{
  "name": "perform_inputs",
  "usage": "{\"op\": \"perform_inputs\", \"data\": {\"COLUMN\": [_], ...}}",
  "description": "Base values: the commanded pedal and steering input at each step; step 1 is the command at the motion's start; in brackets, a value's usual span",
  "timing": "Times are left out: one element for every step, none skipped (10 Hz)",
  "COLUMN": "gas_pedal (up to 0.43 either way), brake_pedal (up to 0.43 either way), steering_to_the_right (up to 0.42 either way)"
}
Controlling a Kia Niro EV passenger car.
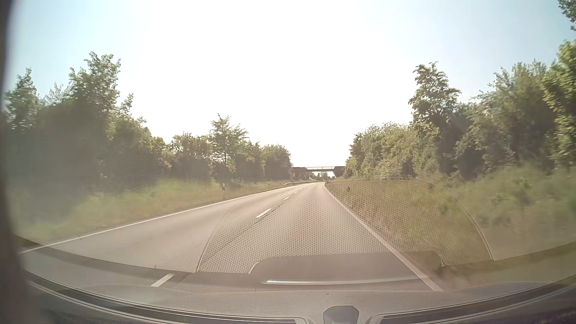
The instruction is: Follow the waypoints while adhering to traffic rules and regulations
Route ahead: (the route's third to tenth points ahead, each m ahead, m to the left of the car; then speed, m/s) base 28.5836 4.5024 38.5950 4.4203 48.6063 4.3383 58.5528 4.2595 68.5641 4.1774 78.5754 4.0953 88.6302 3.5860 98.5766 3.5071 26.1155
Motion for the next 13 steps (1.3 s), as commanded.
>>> {"op": "perform_inputs", "data": {"gas_pedal": [0.331, 0.331, 0.331, 0.331, 0.331, 0.331, 0.331, 0.331, 0.331, 0.331, 0.331, 0.331, 0.331], "brake_pedal": [0.006, 0.006, 0.006, 0.006, 0.006, 0.006, 0.006, 0.006, 0.006, 0.006, 0.006, 0.006, 0.006], "steering_to_the_right": [0.005, 0.005, 0.005, 0.005, 0.005, 0.005, 0.005, 0.005, 0.005, 0.004, 0.004, 0.005, 0.005]}}
